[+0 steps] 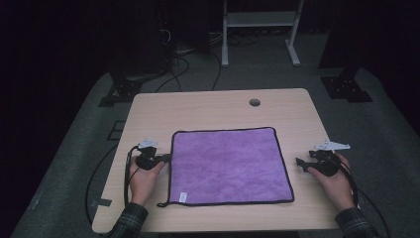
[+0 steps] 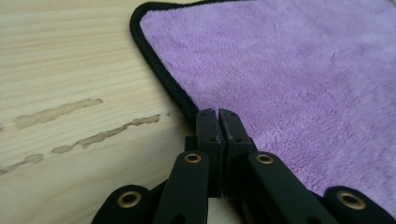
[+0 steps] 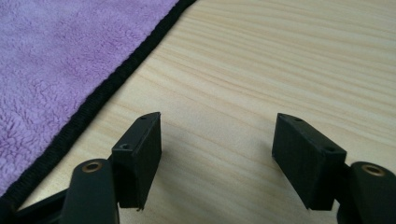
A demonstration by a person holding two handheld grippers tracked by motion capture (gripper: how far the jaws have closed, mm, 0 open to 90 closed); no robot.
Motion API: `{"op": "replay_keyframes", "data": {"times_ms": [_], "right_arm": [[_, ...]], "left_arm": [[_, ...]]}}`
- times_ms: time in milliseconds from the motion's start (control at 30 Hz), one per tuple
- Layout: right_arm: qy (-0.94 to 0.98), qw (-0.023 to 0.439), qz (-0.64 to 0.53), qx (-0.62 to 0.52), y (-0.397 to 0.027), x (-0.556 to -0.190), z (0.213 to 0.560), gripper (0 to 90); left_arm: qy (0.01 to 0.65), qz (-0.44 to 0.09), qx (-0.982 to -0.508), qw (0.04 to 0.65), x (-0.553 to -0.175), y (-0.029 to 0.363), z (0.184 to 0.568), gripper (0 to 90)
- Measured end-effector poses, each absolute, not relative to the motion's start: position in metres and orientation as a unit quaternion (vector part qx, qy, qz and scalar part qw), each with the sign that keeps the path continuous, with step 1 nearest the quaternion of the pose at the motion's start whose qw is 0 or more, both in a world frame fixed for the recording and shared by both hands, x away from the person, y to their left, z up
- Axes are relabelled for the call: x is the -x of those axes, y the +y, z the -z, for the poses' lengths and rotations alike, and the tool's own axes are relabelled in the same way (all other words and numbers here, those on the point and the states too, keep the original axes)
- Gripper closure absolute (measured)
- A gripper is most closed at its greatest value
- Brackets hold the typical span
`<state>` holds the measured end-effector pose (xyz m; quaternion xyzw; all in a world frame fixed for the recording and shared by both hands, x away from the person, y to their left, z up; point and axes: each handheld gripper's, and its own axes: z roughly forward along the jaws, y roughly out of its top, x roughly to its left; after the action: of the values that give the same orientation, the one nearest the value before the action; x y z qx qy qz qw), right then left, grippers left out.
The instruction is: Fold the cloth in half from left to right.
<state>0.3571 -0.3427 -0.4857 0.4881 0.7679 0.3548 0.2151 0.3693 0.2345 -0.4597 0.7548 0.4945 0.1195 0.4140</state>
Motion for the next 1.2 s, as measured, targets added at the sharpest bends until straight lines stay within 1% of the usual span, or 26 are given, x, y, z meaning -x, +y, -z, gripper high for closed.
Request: {"op": "replay_keyframes", "data": {"times_ms": [100,167,200,233,267,367,600,1000,1200], "right_arm": [[0.768,0.215,-0.355,-0.488,-0.343,-0.357,0.486,32.1],[0.768,0.215,-0.355,-0.488,-0.343,-0.357,0.486,32.0],[0.768,0.216,-0.355,-0.488,-0.343,-0.357,0.486,32.1],[0.768,0.216,-0.355,-0.488,-0.343,-0.357,0.486,32.1],[0.768,0.216,-0.354,-0.488,-0.343,-0.357,0.486,32.1],[0.768,0.215,-0.355,-0.488,-0.343,-0.357,0.486,31.6],[0.769,0.214,-0.349,-0.492,-0.342,-0.358,0.486,23.0],[0.768,0.214,-0.348,-0.493,-0.342,-0.358,0.486,22.8],[0.768,0.214,-0.348,-0.493,-0.342,-0.358,0.486,22.8]], "left_arm": [[0.486,-0.117,-0.757,0.42,-0.369,0.234,0.456,88.2],[0.477,-0.112,-0.758,0.432,-0.37,0.232,0.453,88.2],[0.466,-0.104,-0.756,0.448,-0.37,0.23,0.45,88.1],[0.466,-0.104,-0.756,0.448,-0.37,0.23,0.45,88.1],[0.452,-0.099,-0.757,0.461,-0.371,0.227,0.447,88.1],[0.445,-0.088,-0.753,0.477,-0.372,0.223,0.443,87.9],[0.413,-0.074,-0.755,0.505,-0.379,0.205,0.434,87.9],[0.369,-0.038,-0.765,0.526,-0.391,0.169,0.428,87.7],[0.35,-0.031,-0.773,0.528,-0.396,0.153,0.429,87.7]]}}
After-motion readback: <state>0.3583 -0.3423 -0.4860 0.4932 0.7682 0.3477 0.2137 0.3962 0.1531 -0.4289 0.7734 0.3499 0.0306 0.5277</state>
